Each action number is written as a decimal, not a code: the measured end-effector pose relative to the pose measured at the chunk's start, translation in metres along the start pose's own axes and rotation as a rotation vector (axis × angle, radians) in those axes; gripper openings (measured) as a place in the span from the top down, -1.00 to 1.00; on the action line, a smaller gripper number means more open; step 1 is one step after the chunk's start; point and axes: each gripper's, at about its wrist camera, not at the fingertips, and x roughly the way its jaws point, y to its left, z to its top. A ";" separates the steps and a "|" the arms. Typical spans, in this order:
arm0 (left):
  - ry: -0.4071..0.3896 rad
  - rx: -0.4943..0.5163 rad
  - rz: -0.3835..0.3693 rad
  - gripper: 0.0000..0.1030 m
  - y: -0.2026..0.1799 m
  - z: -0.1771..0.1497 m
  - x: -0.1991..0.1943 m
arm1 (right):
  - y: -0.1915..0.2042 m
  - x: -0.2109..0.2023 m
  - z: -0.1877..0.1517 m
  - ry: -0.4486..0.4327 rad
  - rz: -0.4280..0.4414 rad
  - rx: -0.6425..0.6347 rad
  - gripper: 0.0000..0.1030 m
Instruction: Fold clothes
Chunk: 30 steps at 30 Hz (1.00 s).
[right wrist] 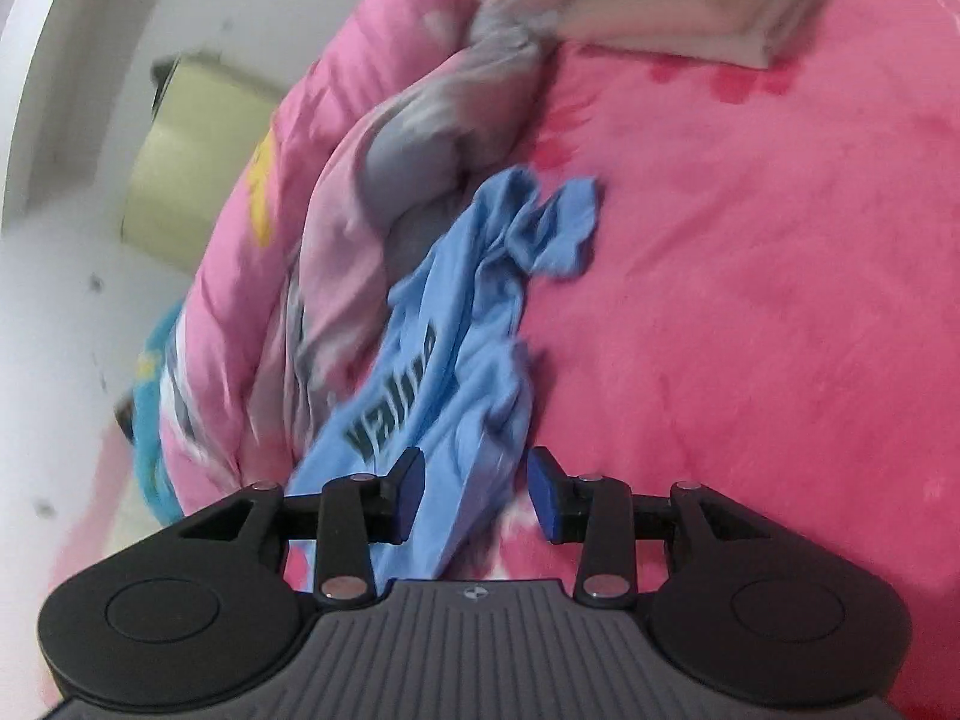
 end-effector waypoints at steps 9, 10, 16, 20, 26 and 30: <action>0.007 0.056 0.132 0.05 -0.015 -0.009 -0.012 | -0.007 0.048 0.013 0.090 0.044 0.028 0.20; 0.007 0.067 0.152 0.11 -0.018 -0.011 -0.012 | -0.005 0.050 0.013 0.095 0.053 0.014 0.20; -0.019 0.120 0.269 0.51 -0.027 -0.022 -0.007 | 0.001 0.040 -0.002 0.058 0.082 -0.065 0.90; -0.028 0.113 0.288 0.59 -0.027 -0.023 -0.008 | 0.001 -0.003 -0.018 -0.030 0.125 -0.096 0.91; -0.039 0.083 0.288 0.64 -0.025 -0.023 -0.010 | -0.009 -0.060 -0.047 -0.102 0.157 -0.104 0.95; -0.046 0.073 0.285 0.82 -0.027 -0.024 -0.011 | -0.013 -0.081 -0.056 -0.148 0.135 -0.128 0.95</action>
